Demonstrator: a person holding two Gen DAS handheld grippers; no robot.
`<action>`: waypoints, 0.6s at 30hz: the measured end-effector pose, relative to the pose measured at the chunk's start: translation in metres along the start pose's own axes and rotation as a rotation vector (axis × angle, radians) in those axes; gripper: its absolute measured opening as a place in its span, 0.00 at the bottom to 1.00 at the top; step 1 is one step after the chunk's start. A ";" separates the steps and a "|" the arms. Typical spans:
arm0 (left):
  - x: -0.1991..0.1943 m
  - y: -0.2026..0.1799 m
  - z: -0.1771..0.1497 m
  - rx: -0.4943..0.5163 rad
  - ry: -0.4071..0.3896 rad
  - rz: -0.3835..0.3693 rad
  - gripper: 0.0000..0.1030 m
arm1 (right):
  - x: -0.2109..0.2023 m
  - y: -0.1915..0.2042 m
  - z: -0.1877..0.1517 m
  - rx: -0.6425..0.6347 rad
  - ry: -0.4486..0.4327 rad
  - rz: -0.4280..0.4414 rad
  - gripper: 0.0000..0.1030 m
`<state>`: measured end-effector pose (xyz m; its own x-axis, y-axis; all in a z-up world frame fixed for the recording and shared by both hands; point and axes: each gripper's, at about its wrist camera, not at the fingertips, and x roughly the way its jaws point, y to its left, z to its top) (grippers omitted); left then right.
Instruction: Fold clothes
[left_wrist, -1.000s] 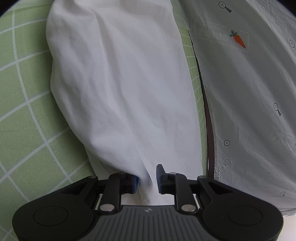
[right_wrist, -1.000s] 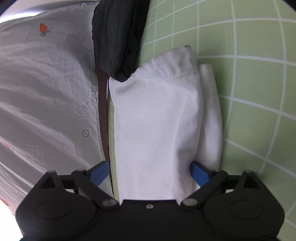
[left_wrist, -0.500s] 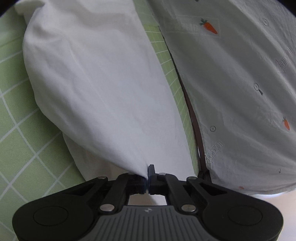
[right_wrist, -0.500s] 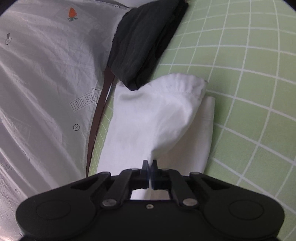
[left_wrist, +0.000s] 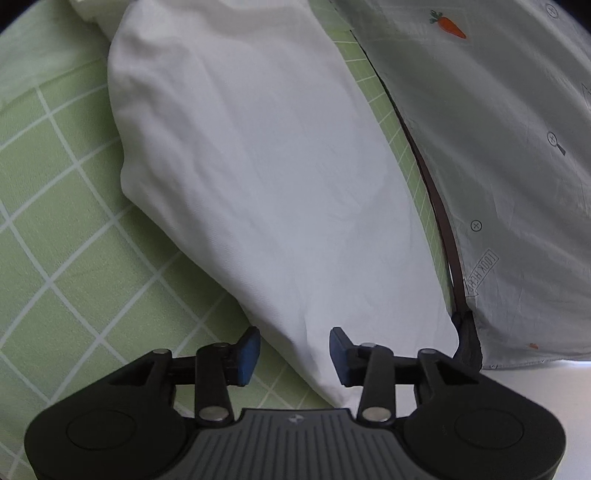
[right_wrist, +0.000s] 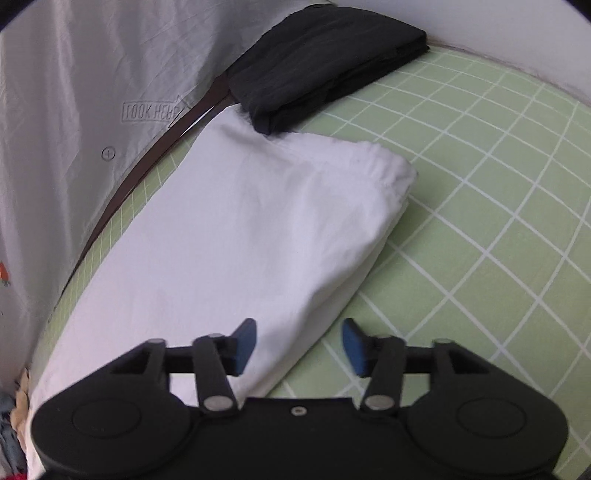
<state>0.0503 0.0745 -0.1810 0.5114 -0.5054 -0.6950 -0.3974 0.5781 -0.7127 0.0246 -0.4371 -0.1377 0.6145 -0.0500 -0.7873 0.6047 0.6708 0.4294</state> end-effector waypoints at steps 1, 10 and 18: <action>-0.004 -0.001 -0.001 0.020 0.000 0.006 0.48 | -0.001 0.005 -0.005 -0.030 0.005 -0.006 0.71; -0.074 0.032 0.032 0.019 -0.142 0.026 0.69 | -0.008 0.080 -0.049 -0.311 -0.032 -0.004 1.00; -0.135 0.089 0.108 -0.080 -0.346 0.099 0.83 | 0.019 0.156 -0.090 -0.392 0.021 0.008 1.00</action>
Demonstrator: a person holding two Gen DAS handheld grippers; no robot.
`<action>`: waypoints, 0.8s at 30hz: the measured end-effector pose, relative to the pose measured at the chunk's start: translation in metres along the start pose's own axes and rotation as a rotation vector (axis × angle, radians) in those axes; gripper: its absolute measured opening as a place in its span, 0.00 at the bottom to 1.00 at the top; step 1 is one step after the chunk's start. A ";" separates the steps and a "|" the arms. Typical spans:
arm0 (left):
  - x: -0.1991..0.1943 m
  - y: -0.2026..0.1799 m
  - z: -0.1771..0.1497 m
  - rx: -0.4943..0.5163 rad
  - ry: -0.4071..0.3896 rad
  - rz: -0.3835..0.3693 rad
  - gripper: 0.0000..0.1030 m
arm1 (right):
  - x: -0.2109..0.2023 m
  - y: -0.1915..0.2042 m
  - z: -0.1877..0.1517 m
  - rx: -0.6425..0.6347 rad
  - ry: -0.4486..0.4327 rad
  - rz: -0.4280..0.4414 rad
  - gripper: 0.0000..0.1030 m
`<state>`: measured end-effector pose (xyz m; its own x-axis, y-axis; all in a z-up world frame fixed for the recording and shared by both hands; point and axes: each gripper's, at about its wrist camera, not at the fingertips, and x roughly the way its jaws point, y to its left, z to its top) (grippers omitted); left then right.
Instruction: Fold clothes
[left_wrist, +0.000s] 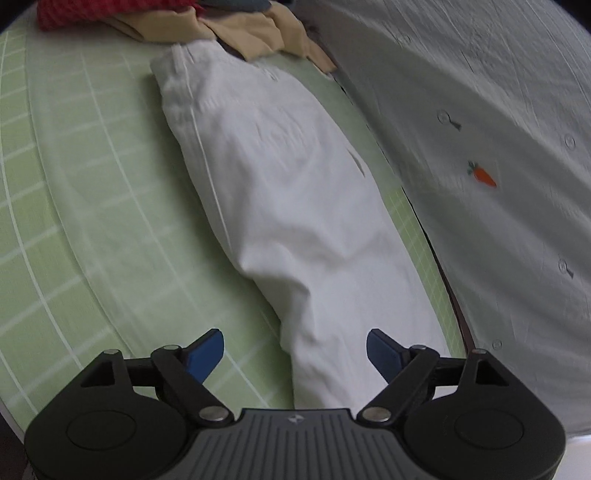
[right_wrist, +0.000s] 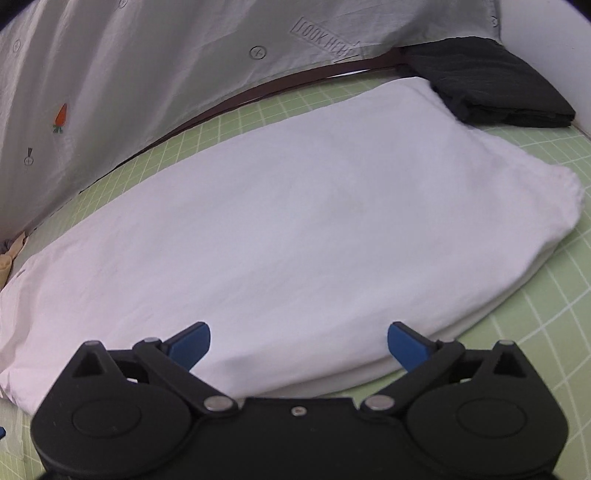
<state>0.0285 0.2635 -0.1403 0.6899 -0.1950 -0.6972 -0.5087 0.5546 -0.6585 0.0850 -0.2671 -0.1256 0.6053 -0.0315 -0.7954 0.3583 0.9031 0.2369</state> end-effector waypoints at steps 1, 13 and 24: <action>-0.001 0.006 0.013 -0.010 -0.021 0.002 0.84 | 0.003 0.010 -0.002 -0.006 0.002 -0.001 1.00; 0.039 0.040 0.120 0.036 -0.050 0.067 0.96 | 0.025 0.086 -0.021 0.087 -0.035 -0.120 1.00; 0.048 0.053 0.163 0.005 -0.116 0.073 0.26 | 0.018 0.119 -0.034 0.057 -0.009 -0.241 1.00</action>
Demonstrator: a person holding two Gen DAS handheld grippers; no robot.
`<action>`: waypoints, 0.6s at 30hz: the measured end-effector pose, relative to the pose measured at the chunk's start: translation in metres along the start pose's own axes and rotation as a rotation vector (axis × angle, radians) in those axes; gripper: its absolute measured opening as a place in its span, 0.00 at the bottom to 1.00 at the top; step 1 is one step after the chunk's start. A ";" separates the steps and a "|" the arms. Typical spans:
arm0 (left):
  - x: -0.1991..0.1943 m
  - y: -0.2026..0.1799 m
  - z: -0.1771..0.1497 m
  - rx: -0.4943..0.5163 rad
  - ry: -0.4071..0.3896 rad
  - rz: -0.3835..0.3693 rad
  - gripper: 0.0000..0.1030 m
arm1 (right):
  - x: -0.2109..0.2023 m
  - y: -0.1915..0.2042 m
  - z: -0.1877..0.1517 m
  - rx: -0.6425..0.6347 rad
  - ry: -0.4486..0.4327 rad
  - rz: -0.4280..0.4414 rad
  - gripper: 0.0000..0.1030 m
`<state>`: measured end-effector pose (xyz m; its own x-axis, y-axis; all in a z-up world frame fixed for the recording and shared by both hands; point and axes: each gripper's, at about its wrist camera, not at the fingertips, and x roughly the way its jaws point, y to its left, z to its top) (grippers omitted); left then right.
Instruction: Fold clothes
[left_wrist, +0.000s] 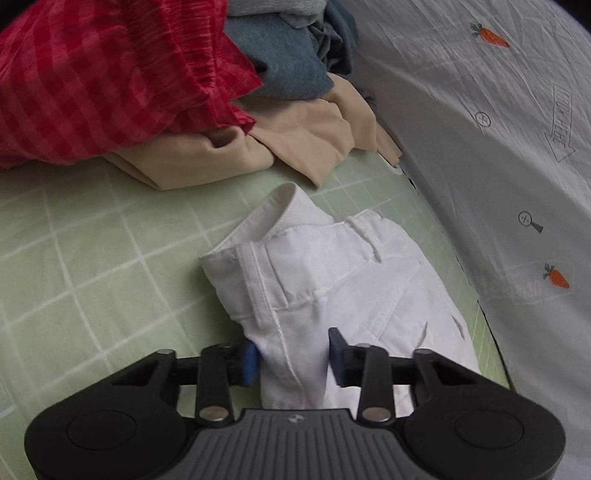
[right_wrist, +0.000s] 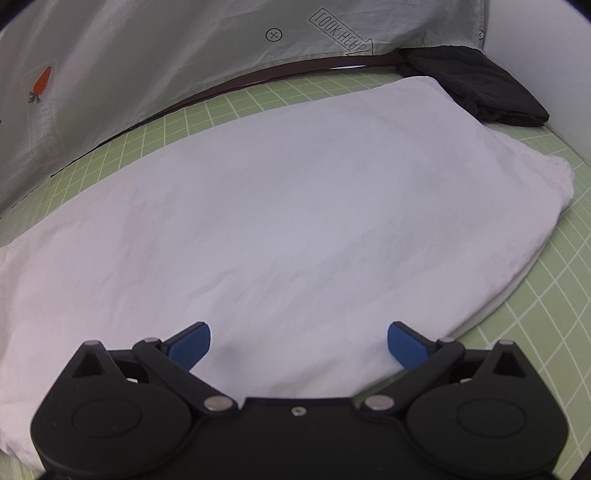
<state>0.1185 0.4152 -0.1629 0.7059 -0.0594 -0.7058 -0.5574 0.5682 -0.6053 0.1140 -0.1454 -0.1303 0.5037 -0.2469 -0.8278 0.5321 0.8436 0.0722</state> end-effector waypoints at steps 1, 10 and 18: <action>-0.003 0.004 0.004 -0.023 -0.009 -0.008 0.24 | 0.000 0.002 0.000 -0.001 0.004 -0.006 1.00; -0.033 0.002 0.043 0.085 -0.145 0.018 0.21 | -0.004 0.014 0.001 -0.017 -0.005 0.010 1.00; -0.056 -0.035 0.033 0.194 -0.193 -0.057 0.19 | -0.001 -0.010 0.000 0.092 -0.013 0.043 1.00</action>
<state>0.1124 0.4257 -0.0903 0.8142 0.0511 -0.5784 -0.4335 0.7161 -0.5470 0.1079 -0.1531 -0.1302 0.5361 -0.2176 -0.8156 0.5693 0.8066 0.1590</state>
